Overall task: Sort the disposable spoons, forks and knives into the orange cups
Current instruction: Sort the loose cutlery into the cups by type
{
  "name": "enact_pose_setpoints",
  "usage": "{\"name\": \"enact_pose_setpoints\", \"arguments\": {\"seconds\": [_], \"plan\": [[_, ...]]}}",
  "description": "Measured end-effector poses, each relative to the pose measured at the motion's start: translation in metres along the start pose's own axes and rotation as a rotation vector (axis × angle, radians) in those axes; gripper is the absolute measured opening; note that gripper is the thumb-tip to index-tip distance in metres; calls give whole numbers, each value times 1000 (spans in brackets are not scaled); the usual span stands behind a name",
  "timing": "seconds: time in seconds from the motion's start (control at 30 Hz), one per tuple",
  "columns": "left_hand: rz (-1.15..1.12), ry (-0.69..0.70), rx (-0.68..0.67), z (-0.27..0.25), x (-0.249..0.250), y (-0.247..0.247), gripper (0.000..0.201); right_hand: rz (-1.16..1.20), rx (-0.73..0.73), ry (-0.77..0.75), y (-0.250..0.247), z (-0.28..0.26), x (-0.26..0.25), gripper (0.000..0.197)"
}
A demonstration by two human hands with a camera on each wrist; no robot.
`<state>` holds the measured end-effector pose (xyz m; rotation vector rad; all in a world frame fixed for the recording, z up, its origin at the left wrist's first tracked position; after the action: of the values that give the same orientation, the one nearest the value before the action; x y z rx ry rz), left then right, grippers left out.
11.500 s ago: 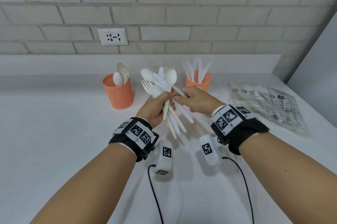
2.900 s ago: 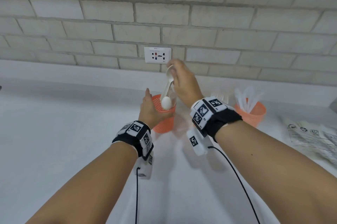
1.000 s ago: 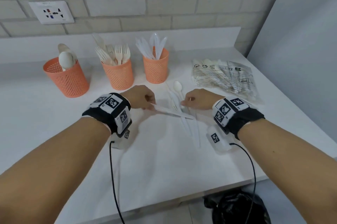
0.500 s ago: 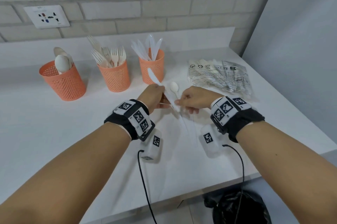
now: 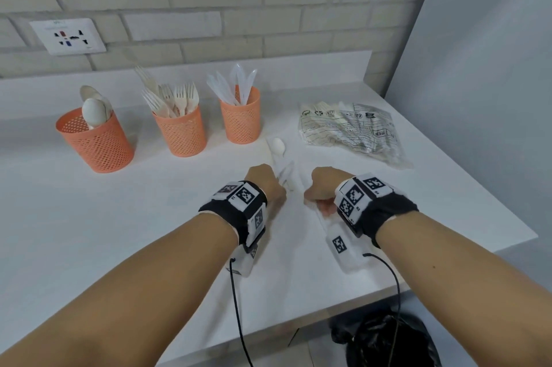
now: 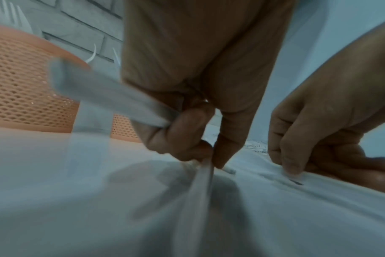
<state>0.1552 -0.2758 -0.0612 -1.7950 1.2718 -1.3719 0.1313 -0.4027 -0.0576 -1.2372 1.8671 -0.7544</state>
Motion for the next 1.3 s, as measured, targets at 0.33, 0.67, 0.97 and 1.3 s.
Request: {"name": "enact_pose_setpoints", "arguments": {"seconds": [0.33, 0.67, 0.97, 1.3], "plan": [[-641, 85, -72, -10, -3, -25, 14, 668, -71, -295, -25, -6, -42, 19], [-932, 111, 40, -21, -27, -51, 24, 494, -95, -436, -40, 1, -75, 13], [-1118, 82, 6, -28, -45, -65, 17, -150, 225, -124, -28, 56, -50, 32], [-1199, 82, 11, -31, -73, -83, 23, -144, 238, -183, -62, 65, -39, 33]]}}
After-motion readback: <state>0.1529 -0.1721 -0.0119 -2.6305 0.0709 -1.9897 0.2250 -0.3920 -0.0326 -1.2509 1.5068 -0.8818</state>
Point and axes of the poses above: each hand's wrist, its own z-axis towards the middle knuckle, its own y-axis out of the palm, x = y × z, the point moved 7 cm from there along z, towards the middle knuckle
